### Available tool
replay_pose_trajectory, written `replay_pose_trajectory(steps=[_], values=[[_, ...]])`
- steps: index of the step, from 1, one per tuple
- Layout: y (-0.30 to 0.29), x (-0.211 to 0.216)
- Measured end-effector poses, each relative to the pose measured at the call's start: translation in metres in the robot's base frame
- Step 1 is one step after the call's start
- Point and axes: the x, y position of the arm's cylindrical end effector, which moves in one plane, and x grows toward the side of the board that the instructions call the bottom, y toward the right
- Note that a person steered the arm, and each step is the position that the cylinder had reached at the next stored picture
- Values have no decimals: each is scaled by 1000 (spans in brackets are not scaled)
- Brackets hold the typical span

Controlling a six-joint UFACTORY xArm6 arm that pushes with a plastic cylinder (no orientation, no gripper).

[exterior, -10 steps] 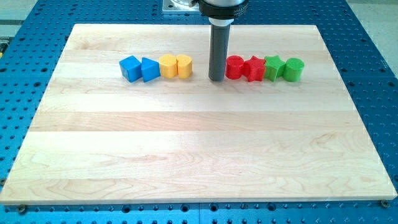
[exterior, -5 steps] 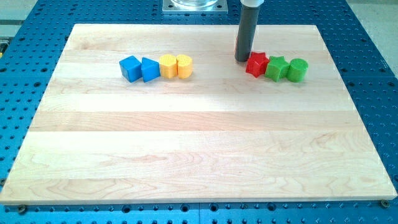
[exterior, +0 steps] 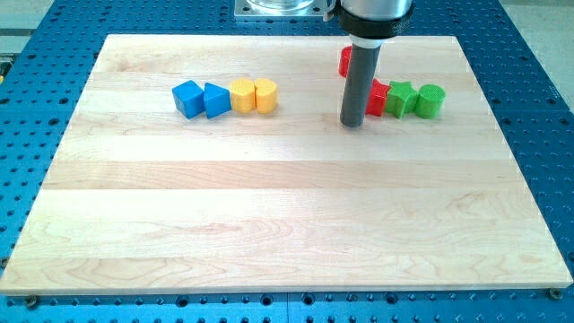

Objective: Separate the red blocks and the green blocks

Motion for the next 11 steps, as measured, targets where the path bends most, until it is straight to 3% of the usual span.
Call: replay_pose_trajectory(steps=[3,5,8,11], values=[[38,19],[40,-43],[74,-57],[44,-66]])
